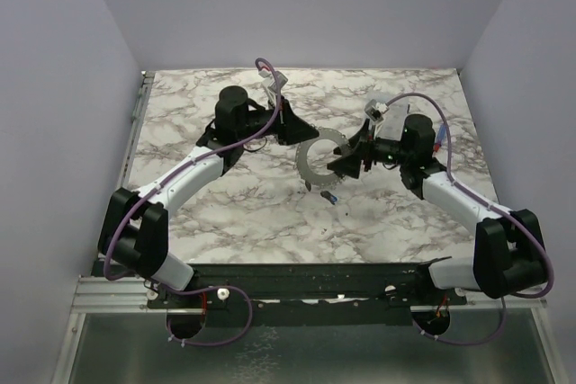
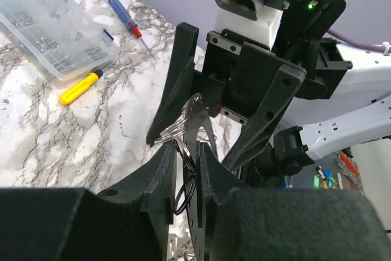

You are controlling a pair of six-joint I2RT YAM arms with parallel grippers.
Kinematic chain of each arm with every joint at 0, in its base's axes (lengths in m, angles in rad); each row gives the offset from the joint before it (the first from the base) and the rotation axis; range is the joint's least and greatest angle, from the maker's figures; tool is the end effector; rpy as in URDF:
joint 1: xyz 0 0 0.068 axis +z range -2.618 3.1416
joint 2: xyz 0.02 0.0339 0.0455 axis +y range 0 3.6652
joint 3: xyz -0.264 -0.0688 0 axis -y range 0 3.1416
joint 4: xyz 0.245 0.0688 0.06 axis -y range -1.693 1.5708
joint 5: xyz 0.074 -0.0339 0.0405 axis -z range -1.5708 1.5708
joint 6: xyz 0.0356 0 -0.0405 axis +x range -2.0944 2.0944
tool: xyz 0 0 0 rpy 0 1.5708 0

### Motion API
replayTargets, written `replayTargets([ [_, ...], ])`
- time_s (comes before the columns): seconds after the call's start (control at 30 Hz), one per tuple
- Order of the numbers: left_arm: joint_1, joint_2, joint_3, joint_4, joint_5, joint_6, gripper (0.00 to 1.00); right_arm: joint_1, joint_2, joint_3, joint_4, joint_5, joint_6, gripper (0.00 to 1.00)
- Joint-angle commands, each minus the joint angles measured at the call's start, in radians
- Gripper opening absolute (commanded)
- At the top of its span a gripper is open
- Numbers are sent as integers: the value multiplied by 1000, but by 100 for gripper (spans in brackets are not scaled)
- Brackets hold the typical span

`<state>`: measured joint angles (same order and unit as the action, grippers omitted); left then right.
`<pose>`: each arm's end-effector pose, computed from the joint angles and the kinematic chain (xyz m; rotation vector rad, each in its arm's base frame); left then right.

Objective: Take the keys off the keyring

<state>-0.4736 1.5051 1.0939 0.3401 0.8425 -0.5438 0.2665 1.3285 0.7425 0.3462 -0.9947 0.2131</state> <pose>0.2982 -0.1827 0.3271 0.6460 1.7151 -1.4291 0.2668 0.1038 0.2621 -0.7780 1.6984 1.2267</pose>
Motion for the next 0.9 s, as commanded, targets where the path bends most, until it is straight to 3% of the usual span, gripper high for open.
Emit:
replayTargets([
  [0.0, 20, -40, -35, 129, 43, -86, 0, -4, 14, -33, 292, -128, 231, 71],
  [0.27, 40, -38, -72, 129, 62, -49, 0, -4, -42, -4, 221, -139, 269, 17],
  [0.33, 42, -39, -59, 68, 83, -1, 15, -4, -57, 20, 147, -135, 219, 2],
  [0.47, 42, -48, -13, -125, 121, 151, 55, -4, -71, 73, -5, -161, 107, 1],
  [0.63, 40, -73, -2, -254, 187, 296, 81, -3, -47, 192, -241, -256, -56, 1],
  [0.77, 19, -76, -13, -267, 230, 318, 80, -1, -15, 273, -417, -297, -170, 1],
  [0.87, 3, -71, -19, -273, 246, 327, 65, 14, 27, 365, -662, -302, -334, 1],
])
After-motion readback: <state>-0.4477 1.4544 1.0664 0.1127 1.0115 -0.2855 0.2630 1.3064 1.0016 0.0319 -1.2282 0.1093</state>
